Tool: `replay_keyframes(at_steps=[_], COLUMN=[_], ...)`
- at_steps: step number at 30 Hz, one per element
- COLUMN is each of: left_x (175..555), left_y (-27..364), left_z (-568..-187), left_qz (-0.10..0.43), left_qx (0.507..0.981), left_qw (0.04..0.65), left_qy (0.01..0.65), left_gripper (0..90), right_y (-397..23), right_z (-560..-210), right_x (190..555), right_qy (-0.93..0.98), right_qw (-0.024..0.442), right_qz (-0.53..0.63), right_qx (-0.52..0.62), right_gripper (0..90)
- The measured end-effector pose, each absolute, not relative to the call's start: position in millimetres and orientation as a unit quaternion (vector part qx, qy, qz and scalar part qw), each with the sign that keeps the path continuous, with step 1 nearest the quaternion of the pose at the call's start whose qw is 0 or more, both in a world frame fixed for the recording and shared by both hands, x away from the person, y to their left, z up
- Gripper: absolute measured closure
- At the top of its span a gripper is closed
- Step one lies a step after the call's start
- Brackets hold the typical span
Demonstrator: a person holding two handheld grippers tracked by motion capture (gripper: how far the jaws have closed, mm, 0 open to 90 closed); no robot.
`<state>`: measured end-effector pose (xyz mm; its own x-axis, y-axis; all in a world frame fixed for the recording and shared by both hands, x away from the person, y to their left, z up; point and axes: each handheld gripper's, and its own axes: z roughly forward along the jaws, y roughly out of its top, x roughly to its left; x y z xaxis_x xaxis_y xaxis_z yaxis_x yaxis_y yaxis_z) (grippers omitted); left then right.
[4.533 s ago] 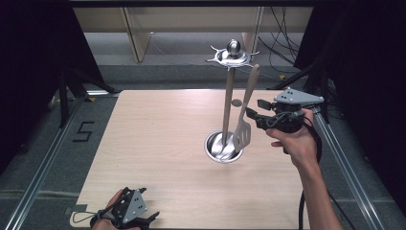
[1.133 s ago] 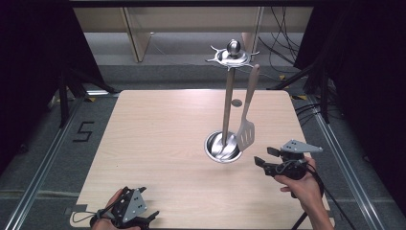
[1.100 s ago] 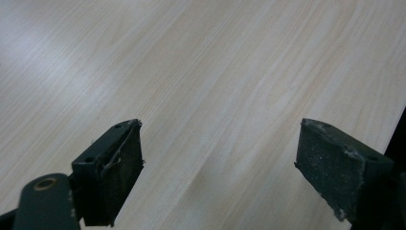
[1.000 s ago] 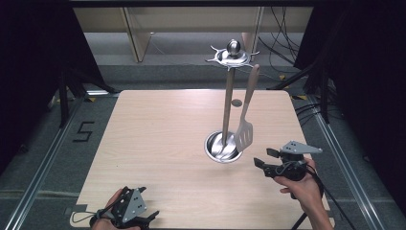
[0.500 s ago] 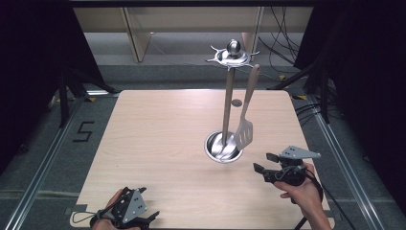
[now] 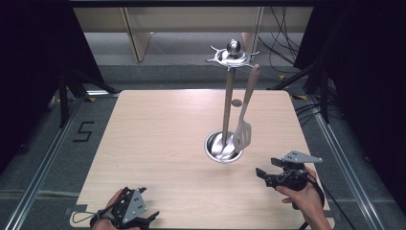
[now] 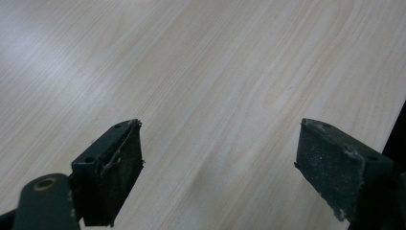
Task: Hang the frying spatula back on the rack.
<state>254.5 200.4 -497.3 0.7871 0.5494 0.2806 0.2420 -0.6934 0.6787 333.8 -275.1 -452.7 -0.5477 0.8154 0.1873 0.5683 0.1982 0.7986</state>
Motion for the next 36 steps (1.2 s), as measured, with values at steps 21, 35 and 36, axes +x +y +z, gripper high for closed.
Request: replay_keyframes(at_steps=[21,35,36], left_x=[255,254,254], left_y=[200,200,200], left_z=[-498,-497,-497], left_qz=[0.240,0.239,0.239], left_qx=[0.888,0.890,0.890], left_qw=[0.322,0.321,0.321], left_qy=[0.222,0.220,0.220], left_gripper=[15.5,15.5,15.5], right_y=[-275,-280,-279], right_z=[-463,-474,-476], right_x=[321,313,313], right_qy=[0.776,0.791,0.789], right_qw=[0.116,0.132,0.134], right_qz=[0.431,0.422,0.425], right_qx=[0.445,0.422,0.423], right_gripper=[24.3,24.4,24.4])
